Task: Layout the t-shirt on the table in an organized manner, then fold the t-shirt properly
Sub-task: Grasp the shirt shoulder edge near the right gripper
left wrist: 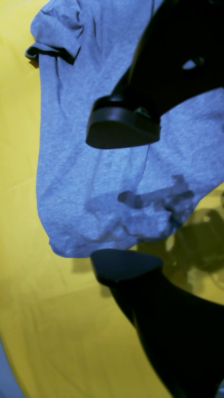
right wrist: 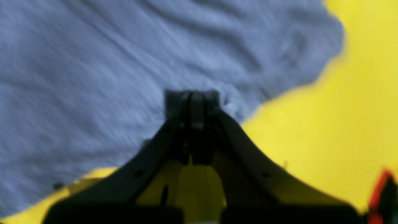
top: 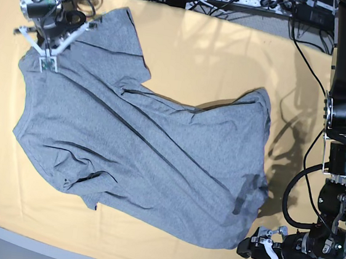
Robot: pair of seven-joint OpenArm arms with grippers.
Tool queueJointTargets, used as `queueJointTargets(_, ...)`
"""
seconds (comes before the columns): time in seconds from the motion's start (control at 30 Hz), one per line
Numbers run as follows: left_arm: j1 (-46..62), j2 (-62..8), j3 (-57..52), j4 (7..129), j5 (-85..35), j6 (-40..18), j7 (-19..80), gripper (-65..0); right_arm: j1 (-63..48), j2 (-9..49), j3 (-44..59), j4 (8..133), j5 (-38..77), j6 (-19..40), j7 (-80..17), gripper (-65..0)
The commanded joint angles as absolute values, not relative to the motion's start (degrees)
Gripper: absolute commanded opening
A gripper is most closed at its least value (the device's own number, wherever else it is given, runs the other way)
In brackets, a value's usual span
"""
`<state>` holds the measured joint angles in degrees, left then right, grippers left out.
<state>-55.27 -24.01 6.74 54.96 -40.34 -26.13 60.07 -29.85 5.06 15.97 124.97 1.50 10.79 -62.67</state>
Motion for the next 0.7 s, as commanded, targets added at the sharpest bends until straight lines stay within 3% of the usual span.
queueJointTargets(0.0, -57.78, -24.45, 6.46, 55.86, -41.28, -26.35, 58.72, -15.4, -30.35, 5.56, 16.27, 126.06, 0.51, 9.56, -63.18, -65.0)
queueJointTargets(0.43, -57.78, -24.47, 6.31, 55.86, -43.07, -28.4, 59.22, -15.4, -33.32, 5.58, 20.18, 132.53, -9.85, 1.85, -59.92, -65.0)
queueJointTargets(0.67, -57.8, -24.47, 6.31, 55.86, -44.49, -28.53, 59.4, -15.4, -33.32, 5.56, 24.8, 133.56, 3.73, 5.69, -53.58, -65.0)
